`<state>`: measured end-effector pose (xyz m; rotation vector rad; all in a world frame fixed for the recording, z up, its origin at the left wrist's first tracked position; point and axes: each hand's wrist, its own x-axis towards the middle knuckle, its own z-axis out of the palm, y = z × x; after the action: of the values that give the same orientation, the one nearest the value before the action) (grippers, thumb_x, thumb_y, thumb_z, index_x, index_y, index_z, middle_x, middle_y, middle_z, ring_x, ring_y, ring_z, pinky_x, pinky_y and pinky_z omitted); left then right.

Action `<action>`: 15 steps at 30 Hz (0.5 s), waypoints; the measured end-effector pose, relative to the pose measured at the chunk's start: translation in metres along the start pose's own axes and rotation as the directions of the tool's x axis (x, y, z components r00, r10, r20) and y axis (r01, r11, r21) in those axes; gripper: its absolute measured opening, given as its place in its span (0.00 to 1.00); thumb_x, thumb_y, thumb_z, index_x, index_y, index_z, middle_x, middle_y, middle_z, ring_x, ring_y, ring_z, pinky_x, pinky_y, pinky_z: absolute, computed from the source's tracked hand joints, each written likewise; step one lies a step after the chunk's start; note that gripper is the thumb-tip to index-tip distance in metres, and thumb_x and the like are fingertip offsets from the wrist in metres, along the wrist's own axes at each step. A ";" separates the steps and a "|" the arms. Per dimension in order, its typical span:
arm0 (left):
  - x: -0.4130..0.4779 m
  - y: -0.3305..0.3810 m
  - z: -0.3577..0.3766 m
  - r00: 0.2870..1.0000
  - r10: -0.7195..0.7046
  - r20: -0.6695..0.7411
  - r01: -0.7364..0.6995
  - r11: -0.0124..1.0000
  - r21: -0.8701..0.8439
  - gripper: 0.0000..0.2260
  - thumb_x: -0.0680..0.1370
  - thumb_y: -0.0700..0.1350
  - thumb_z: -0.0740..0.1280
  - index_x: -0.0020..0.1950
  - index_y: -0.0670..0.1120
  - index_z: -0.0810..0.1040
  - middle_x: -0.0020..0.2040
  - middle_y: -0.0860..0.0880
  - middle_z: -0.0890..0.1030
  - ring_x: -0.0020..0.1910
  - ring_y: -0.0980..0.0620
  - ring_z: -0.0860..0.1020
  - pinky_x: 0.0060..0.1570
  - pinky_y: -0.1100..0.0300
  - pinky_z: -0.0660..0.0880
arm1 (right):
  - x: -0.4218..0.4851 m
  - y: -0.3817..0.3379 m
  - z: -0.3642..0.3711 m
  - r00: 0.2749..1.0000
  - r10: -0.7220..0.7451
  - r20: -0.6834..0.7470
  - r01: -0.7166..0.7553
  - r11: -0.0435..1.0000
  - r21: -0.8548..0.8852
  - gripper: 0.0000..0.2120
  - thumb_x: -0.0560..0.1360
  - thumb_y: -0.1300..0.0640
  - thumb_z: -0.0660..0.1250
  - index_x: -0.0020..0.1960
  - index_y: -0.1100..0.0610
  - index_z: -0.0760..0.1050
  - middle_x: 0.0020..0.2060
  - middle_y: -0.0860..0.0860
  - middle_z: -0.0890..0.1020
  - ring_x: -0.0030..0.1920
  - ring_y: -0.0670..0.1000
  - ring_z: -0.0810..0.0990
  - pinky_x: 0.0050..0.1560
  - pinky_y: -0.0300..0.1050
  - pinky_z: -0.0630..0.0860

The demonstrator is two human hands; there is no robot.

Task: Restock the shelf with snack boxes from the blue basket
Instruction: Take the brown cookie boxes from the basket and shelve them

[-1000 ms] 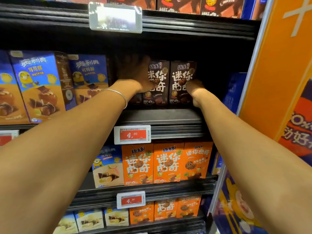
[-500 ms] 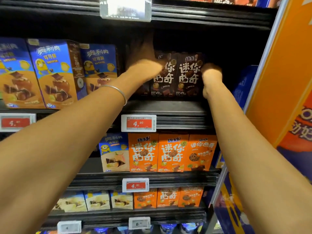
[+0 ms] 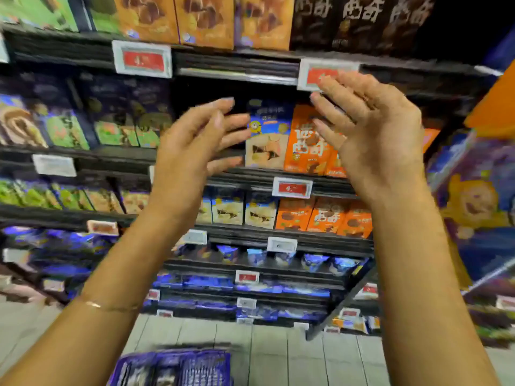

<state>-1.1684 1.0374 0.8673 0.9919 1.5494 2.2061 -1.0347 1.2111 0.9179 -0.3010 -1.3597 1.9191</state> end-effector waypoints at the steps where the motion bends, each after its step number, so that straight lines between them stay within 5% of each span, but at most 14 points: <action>1: -0.024 -0.027 -0.025 0.995 -0.093 -0.034 0.094 0.996 0.008 0.13 0.83 0.51 0.63 0.64 0.51 0.79 0.60 0.46 0.87 0.59 0.47 0.86 0.49 0.57 0.83 | -0.017 0.027 0.005 0.998 0.060 0.015 -0.060 0.998 -0.019 0.14 0.83 0.52 0.57 0.61 0.55 0.77 0.59 0.54 0.85 0.61 0.52 0.83 0.62 0.48 0.76; 5: -0.134 -0.142 -0.125 0.818 -0.524 -0.235 0.552 0.832 0.066 0.06 0.87 0.47 0.64 0.55 0.51 0.81 0.51 0.46 0.87 0.44 0.53 0.86 0.43 0.55 0.77 | -0.088 0.162 0.010 0.901 0.426 -0.088 -0.434 0.891 -0.132 0.14 0.83 0.48 0.56 0.58 0.53 0.77 0.59 0.54 0.85 0.61 0.54 0.83 0.58 0.48 0.76; 8: -0.222 -0.208 -0.193 0.598 -0.728 -0.334 0.788 0.610 0.083 0.08 0.87 0.47 0.62 0.52 0.50 0.79 0.55 0.43 0.84 0.51 0.46 0.83 0.44 0.56 0.74 | -0.147 0.272 0.004 0.729 0.655 -0.202 -0.685 0.696 -0.215 0.11 0.83 0.50 0.57 0.56 0.52 0.77 0.53 0.52 0.84 0.55 0.55 0.82 0.47 0.46 0.72; 12: -0.312 -0.267 -0.254 0.383 -0.790 -0.478 0.892 0.451 -0.032 0.13 0.87 0.44 0.62 0.44 0.47 0.78 0.30 0.54 0.84 0.29 0.54 0.81 0.24 0.67 0.73 | -0.223 0.401 -0.014 0.483 0.825 -0.293 -0.869 0.413 -0.272 0.09 0.83 0.49 0.61 0.55 0.51 0.77 0.56 0.52 0.84 0.53 0.52 0.82 0.50 0.46 0.73; 15: -0.361 -0.322 -0.286 0.284 -0.796 -0.534 0.928 0.369 -0.056 0.11 0.87 0.46 0.62 0.47 0.46 0.79 0.33 0.54 0.84 0.30 0.58 0.82 0.31 0.64 0.77 | -0.265 0.492 -0.025 0.314 0.906 -0.283 -0.933 0.239 -0.270 0.14 0.83 0.45 0.60 0.59 0.54 0.76 0.58 0.53 0.82 0.56 0.53 0.81 0.49 0.46 0.74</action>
<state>-1.1472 0.7515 0.3843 -0.4938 1.9324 1.4038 -1.0532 0.9711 0.4131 -1.7476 -1.6826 2.4378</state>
